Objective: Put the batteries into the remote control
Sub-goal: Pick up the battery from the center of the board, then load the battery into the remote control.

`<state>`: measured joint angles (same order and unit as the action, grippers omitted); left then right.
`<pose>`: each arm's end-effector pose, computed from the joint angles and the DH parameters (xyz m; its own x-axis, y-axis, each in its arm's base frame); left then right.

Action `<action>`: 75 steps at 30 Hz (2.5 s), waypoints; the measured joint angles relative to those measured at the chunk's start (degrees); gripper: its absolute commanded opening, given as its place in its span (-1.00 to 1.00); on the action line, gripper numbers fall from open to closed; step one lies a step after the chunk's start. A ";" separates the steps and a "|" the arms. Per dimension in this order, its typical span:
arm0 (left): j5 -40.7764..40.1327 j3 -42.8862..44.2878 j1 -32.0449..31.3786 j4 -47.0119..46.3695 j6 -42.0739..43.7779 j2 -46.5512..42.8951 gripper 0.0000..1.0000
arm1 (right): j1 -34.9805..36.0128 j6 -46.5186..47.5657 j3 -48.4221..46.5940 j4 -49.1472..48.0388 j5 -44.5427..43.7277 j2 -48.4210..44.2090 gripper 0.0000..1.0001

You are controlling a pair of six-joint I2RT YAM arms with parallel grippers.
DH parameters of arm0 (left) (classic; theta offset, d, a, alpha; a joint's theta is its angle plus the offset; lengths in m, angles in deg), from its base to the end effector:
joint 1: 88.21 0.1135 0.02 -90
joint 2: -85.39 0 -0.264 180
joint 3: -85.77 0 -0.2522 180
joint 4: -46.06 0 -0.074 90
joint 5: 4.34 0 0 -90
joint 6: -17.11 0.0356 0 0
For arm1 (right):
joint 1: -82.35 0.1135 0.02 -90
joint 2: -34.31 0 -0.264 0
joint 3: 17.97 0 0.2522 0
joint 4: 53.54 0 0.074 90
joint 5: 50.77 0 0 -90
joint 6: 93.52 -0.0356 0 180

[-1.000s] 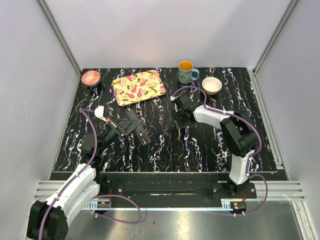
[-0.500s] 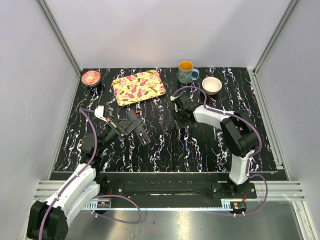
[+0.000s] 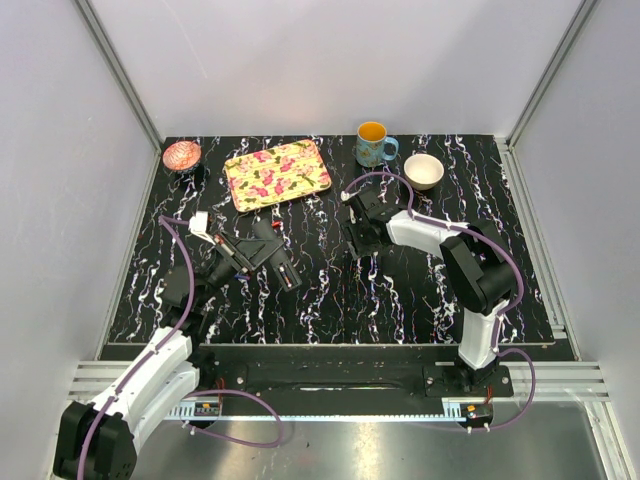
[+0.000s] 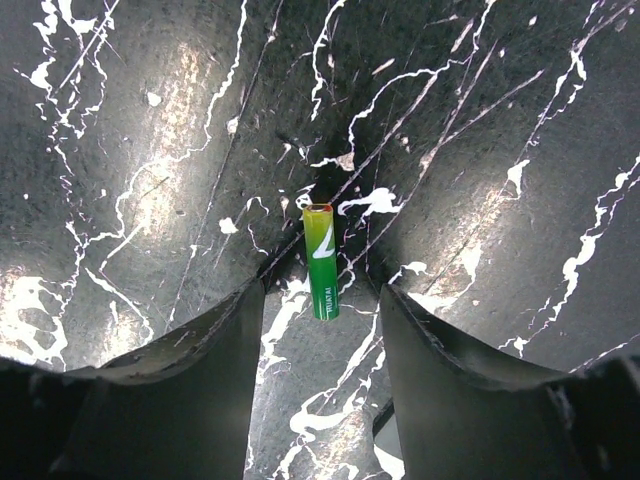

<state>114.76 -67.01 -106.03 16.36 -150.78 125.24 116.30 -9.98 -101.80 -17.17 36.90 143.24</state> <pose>0.1507 -0.0666 0.2584 -0.6356 -0.6931 -0.3401 0.4222 0.0568 -0.9047 0.3213 0.2146 0.1600 -0.7851 -0.3931 -0.4786 -0.4565 0.8896 0.0182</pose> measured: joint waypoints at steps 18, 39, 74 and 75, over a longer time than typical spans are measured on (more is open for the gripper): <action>0.00 -0.02 0.00 0.00 -0.02 -0.02 -1.00 | -0.02 -0.11 0.00 0.02 0.26 0.00 -1.00; -2.58 2.82 -2.56 -7.30 0.42 16.35 -1.00 | 13.09 -14.64 -15.76 31.30 6.62 -33.31 -1.00; -17.81 4.55 -15.63 -11.61 -0.92 28.24 -1.00 | 17.16 -16.83 -31.41 48.85 16.92 -11.93 -1.00; -17.90 4.50 -15.65 -11.63 -1.20 28.57 -1.00 | 17.16 -16.70 -31.93 49.42 16.85 -11.39 -1.00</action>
<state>96.86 -62.51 -121.68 4.73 -151.98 153.81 133.46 -26.67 -133.73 32.25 53.75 131.85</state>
